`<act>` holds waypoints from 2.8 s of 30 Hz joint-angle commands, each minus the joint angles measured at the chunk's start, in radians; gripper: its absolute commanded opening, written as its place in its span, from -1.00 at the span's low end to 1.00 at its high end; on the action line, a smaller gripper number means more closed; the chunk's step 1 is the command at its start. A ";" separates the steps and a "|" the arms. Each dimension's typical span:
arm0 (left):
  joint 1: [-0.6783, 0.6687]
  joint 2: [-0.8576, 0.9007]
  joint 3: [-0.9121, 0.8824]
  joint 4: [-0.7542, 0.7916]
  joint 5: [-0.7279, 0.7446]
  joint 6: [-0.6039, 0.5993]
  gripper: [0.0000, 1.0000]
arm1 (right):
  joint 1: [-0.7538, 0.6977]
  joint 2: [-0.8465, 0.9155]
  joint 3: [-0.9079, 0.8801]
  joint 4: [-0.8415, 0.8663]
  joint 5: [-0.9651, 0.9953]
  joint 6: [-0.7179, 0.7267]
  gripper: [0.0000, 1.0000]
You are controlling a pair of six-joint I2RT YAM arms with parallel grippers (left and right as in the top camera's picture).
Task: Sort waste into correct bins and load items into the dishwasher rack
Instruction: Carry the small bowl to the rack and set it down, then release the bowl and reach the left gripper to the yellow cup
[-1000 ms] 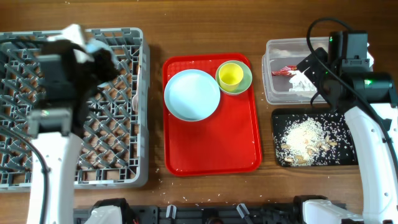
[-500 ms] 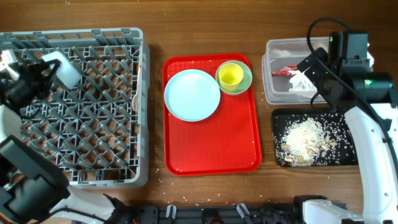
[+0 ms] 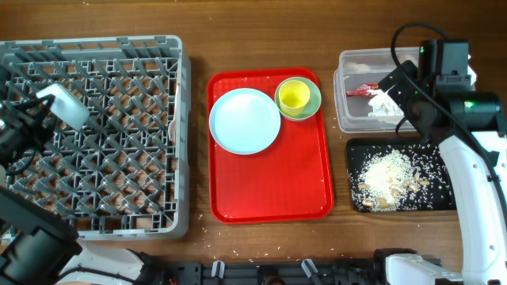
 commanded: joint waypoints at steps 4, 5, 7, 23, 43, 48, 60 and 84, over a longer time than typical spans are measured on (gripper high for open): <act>0.090 0.011 0.004 -0.154 -0.084 -0.004 0.99 | -0.002 -0.011 0.011 0.001 0.022 0.007 0.99; 0.108 0.011 0.004 -0.190 -0.124 -0.003 1.00 | -0.002 -0.010 0.011 0.001 0.022 0.007 0.99; 0.146 0.011 0.005 -0.251 -0.144 0.000 0.91 | -0.002 -0.010 0.011 0.002 0.022 0.007 0.99; 0.042 -0.214 0.005 -0.411 -0.173 0.141 -0.92 | -0.002 -0.010 0.011 0.003 0.022 0.007 1.00; -0.264 -0.196 -0.003 -0.220 -1.334 -0.160 -0.92 | -0.002 -0.010 0.011 0.003 0.022 0.007 0.99; -0.241 -0.201 -0.003 -0.309 -1.136 -0.213 -0.92 | -0.002 -0.010 0.011 0.003 0.022 0.007 1.00; -1.153 -0.248 -0.003 0.020 -0.803 0.140 0.39 | -0.002 -0.010 0.011 0.003 0.022 0.007 1.00; -1.574 0.180 0.388 -0.013 -1.159 0.552 0.73 | -0.002 -0.010 0.011 0.003 0.022 0.007 0.99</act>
